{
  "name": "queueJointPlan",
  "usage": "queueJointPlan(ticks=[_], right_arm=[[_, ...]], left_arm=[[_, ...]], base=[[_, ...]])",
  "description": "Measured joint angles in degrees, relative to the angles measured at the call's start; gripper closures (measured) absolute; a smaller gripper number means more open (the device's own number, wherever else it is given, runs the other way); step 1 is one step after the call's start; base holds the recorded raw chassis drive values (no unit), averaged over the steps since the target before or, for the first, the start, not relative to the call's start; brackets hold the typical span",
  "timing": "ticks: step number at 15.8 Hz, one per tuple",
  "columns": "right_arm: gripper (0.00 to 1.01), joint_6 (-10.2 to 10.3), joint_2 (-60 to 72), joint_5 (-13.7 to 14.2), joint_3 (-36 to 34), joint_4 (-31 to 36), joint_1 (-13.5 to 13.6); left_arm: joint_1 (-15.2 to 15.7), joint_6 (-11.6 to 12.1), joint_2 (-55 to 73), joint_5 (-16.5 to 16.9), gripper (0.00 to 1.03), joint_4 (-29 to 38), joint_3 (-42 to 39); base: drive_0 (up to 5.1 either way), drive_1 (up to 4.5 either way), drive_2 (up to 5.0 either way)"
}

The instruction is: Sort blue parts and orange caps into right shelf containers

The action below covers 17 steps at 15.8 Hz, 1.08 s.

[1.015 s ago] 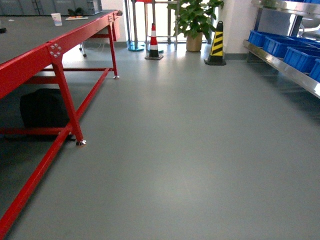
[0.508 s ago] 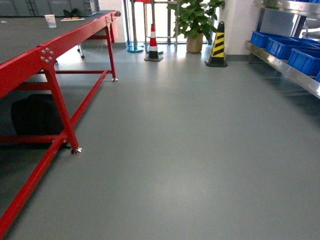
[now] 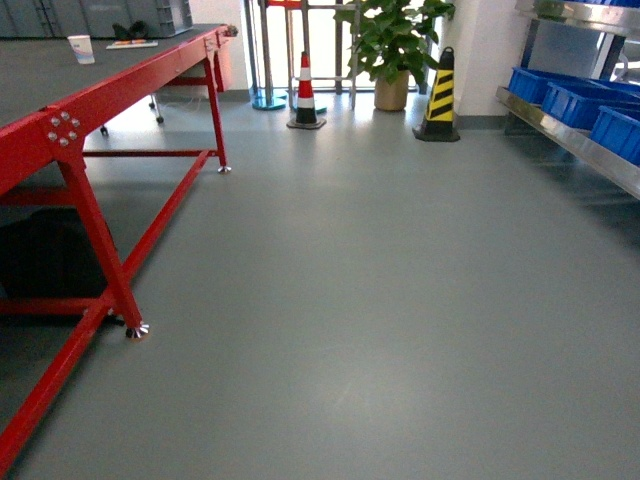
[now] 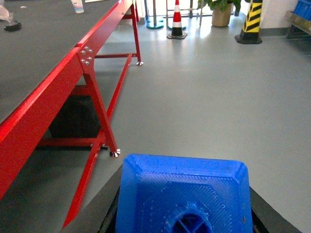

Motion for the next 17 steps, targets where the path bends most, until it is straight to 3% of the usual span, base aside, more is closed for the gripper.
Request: queueJointPlan(ticks=[17], right_arm=[[0.58, 0.0, 0.02, -0.02, 0.0, -0.33, 0.0]], left_arm=[[-0.07, 0.0, 0.0, 0.07, 0.58, -0.07, 0.0]], base=[[0.0, 3.86, -3.9]])
